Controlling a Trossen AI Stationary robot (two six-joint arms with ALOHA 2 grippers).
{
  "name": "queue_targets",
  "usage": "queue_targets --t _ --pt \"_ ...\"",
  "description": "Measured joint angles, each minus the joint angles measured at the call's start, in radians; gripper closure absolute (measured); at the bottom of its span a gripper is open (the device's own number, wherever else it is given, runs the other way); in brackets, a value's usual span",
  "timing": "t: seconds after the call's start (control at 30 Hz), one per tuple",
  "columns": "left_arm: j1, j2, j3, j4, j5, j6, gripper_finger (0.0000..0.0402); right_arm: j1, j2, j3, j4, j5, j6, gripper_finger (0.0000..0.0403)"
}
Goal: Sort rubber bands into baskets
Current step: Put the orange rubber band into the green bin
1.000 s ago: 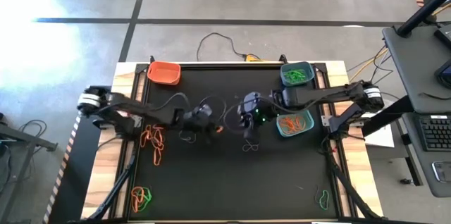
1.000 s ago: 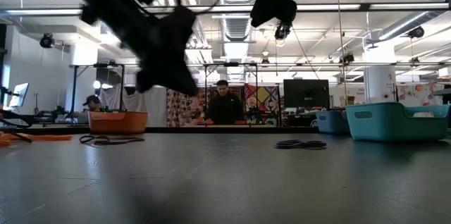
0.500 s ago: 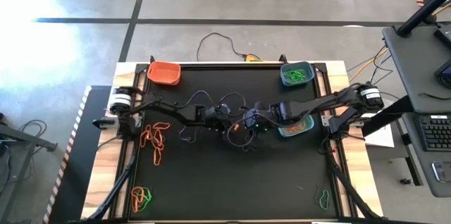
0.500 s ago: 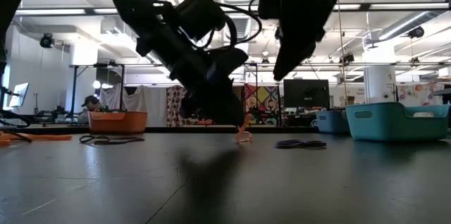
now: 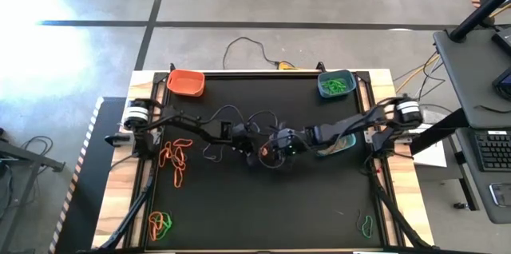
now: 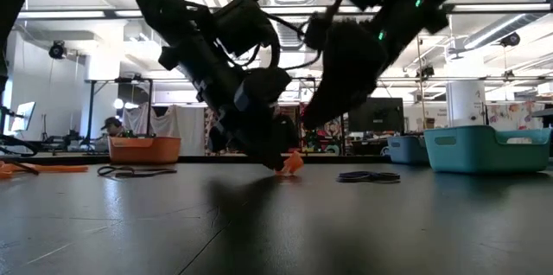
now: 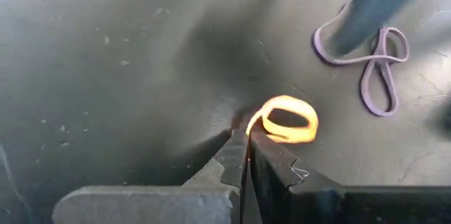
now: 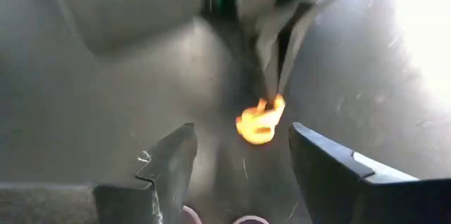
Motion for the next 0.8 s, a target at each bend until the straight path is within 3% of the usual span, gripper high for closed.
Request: queue_targets --t 0.47,0.6,0.8 --pt "0.000 0.000 -0.005 -0.008 0.015 -0.014 0.0399 -0.042 0.204 0.080 0.029 0.028 -0.052 0.0176" --pt "0.000 0.000 -0.006 -0.015 0.015 -0.014 0.0376 -0.043 0.216 0.086 0.044 0.034 -0.071 0.0217" --pt "0.000 0.000 -0.008 -0.005 0.012 -0.022 0.0321 -0.047 0.216 0.086 0.052 0.024 -0.077 0.0323"
